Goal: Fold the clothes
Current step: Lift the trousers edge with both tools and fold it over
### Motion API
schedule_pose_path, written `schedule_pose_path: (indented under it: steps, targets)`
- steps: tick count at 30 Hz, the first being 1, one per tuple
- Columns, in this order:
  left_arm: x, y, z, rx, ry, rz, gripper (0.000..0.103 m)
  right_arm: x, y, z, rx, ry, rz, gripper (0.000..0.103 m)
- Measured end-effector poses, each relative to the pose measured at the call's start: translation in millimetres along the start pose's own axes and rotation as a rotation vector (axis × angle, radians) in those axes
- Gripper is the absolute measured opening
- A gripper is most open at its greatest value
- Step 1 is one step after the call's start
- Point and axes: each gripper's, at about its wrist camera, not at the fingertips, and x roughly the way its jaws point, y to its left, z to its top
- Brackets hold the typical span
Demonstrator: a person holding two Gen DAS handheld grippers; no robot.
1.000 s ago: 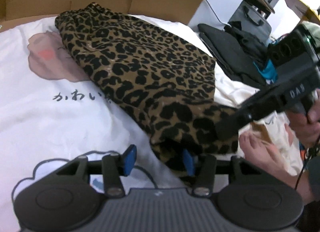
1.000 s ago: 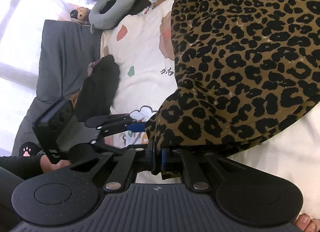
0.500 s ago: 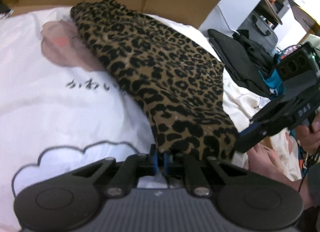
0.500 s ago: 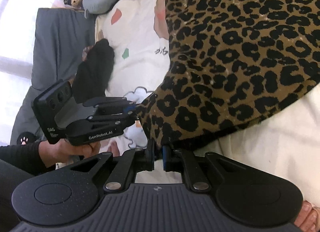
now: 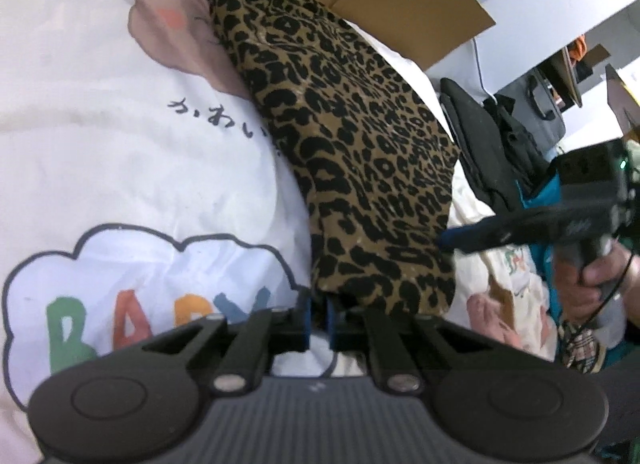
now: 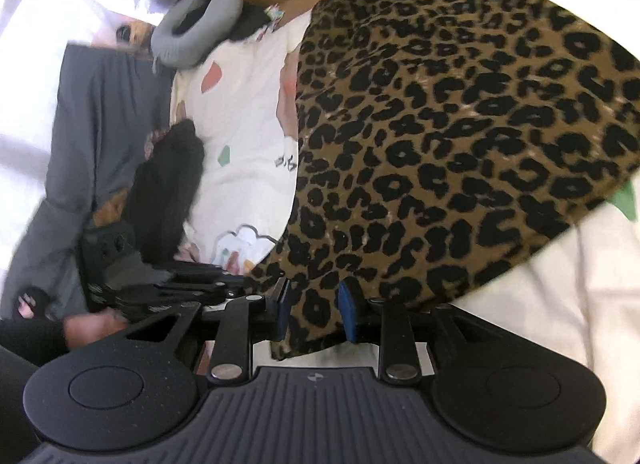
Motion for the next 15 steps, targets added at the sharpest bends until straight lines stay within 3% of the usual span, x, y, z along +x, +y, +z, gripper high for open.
schedule_pose_path:
  steps: [4,15]
  targets:
    - [4,-1,0,-0.016,0.002,-0.031,0.018,26,9,-6,-0.098,0.049,-0.068,0.027]
    - [16,-3,-4,-0.06,0.044,-0.068,0.018,52,24,-19,-0.175,0.084,-0.049,0.026]
